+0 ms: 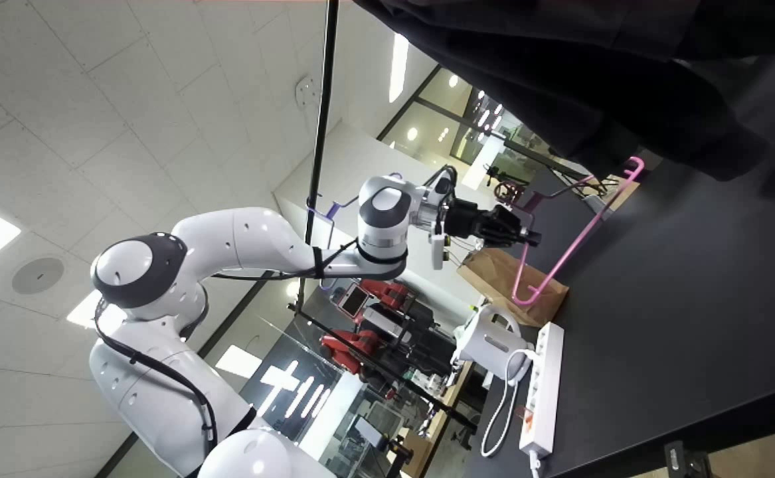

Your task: Remove the pink hanger from the black rail

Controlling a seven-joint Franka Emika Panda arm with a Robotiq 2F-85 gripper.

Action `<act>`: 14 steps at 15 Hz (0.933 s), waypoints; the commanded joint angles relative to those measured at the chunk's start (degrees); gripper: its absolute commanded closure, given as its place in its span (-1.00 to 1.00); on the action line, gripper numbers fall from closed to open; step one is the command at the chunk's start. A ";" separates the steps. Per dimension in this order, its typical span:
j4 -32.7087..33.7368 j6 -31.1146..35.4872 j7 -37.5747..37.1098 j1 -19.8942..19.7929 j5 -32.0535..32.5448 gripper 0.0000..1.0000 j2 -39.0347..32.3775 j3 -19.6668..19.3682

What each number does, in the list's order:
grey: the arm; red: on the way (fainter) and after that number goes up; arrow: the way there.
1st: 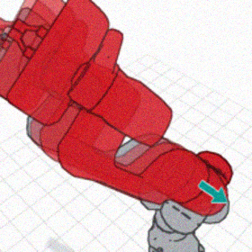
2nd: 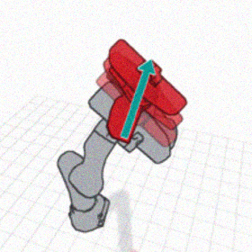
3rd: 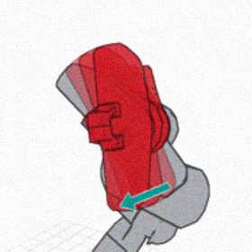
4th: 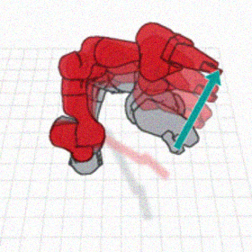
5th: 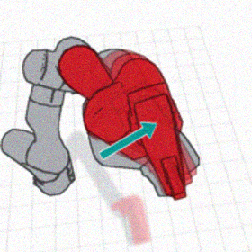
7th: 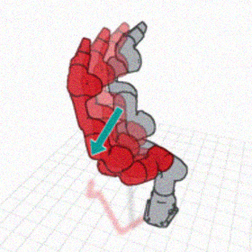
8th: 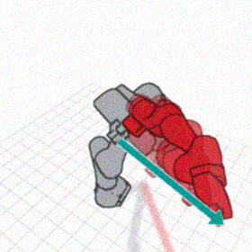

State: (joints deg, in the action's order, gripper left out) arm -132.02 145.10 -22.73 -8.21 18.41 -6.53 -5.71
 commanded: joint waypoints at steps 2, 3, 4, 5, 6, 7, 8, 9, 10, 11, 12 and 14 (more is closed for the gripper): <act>0.12 0.68 0.17 1.81 -0.16 0.83 -1.99 -1.95; 0.14 0.68 0.33 1.84 -0.18 0.83 -1.91 -1.98; 0.14 0.67 0.39 1.85 -0.17 0.83 -1.58 -1.96; 0.15 0.65 0.44 1.83 -0.19 0.83 -1.23 -1.93; 0.15 0.60 0.49 1.81 -0.20 0.83 -0.96 -1.91; 0.15 0.53 0.52 1.80 -0.23 0.83 -0.77 -1.89; 0.15 0.52 0.55 1.79 -0.28 0.83 -0.70 -1.89; 0.14 0.52 0.57 1.79 -0.31 0.83 -0.70 -1.90; 0.14 0.52 0.57 1.81 -0.34 0.83 -0.70 -1.90; 0.14 0.52 0.58 1.81 -0.37 0.96 -0.70 -1.91; 0.03 2.10 -0.92 2.02 0.58 0.96 -1.37 -2.17; -0.28 5.62 -0.80 2.31 0.03 0.96 -2.83 -2.21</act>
State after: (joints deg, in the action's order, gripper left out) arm -132.06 146.74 -22.47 -7.19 18.44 -7.75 -6.81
